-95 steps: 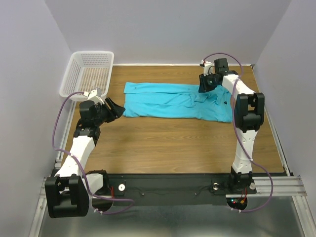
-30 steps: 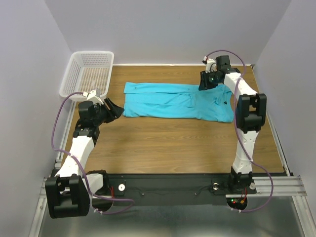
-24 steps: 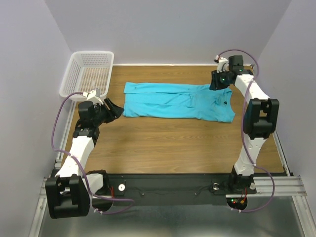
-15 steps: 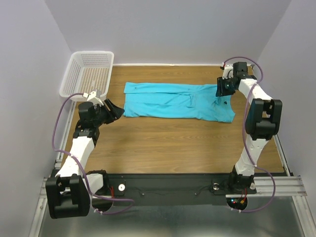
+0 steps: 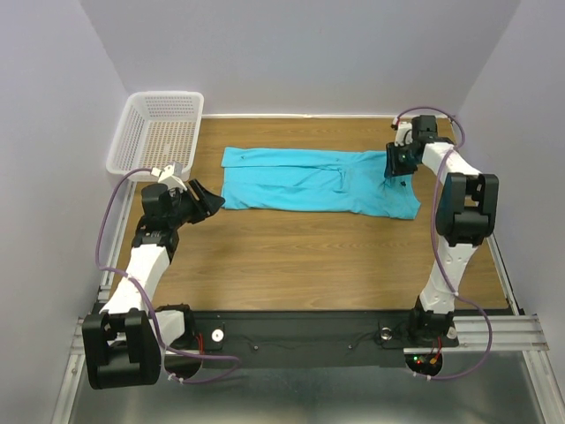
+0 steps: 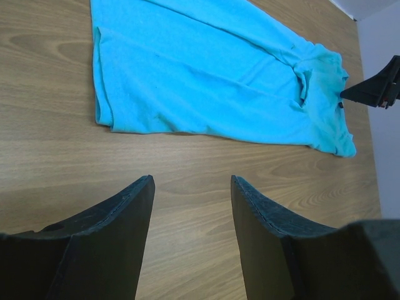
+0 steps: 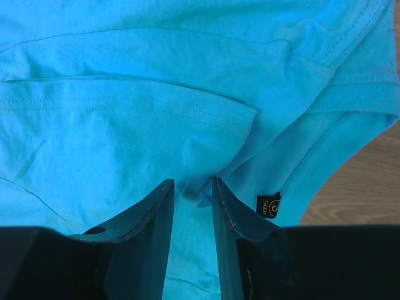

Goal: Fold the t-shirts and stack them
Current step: Fold the tshirt

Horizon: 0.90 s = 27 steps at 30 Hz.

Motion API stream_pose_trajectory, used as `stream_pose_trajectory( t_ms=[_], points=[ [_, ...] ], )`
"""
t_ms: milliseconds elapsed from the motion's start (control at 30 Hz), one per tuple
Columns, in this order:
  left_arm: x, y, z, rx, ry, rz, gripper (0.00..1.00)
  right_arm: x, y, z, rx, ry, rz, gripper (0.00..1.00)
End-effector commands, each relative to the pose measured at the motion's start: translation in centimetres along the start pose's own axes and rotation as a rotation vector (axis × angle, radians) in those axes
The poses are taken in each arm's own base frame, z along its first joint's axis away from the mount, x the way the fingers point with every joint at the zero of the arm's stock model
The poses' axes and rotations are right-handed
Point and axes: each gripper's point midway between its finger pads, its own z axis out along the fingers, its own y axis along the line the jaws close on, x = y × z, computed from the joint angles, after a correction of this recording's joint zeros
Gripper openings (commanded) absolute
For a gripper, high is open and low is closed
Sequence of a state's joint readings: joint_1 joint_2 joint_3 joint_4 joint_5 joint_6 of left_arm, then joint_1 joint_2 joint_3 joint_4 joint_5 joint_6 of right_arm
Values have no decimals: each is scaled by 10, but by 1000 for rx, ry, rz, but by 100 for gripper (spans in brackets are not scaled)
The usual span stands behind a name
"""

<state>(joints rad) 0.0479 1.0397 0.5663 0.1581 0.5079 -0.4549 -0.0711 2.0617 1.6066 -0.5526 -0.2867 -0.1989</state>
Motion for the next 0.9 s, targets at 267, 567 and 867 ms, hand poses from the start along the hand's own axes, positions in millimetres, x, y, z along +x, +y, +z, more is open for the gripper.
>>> stream_pose_trajectory(
  t_ms=[267,567,867],
  points=[
    [-4,-4,0,36,-21,10,63,-19,-10,0,53,-51,-21,23],
    [-5,-5,2,39,-17,13,63,-46,-30,-17,158,-97,-155,26],
    [-4,-5,2,40,-12,11,63,-67,-44,-12,203,-119,-221,31]
  ],
)
